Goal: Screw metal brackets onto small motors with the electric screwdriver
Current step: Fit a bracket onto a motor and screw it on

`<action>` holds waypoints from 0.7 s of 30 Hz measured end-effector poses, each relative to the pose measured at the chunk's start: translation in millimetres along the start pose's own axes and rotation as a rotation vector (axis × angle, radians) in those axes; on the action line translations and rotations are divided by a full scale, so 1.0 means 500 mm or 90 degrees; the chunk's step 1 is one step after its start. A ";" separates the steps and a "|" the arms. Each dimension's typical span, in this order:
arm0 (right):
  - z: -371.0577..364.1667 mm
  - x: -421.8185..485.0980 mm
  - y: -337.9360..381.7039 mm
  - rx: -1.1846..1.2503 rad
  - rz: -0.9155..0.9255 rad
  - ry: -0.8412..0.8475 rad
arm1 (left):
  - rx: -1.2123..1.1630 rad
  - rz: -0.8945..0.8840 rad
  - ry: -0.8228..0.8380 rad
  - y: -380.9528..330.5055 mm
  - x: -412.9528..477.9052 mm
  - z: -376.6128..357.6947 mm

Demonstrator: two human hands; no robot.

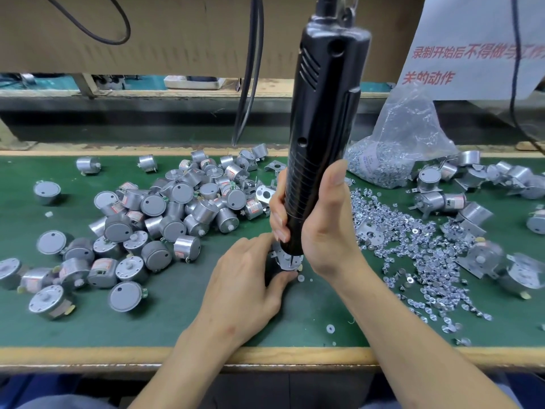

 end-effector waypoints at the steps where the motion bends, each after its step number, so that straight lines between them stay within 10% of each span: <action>1: -0.001 0.000 0.001 -0.004 0.004 -0.004 | -0.003 0.002 -0.001 0.000 0.000 0.000; 21: 0.020 0.006 0.064 -0.047 0.087 -0.022 | 0.010 0.025 -0.021 0.002 -0.005 -0.002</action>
Point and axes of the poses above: each hand's wrist, its own x-axis towards the middle knuckle, its own z-axis out of the back of the hand, y = z × x, the point moved 4 cm from there along x, towards the middle knuckle, and after that the axes turned 12 degrees about x, right-handed, at the moved point
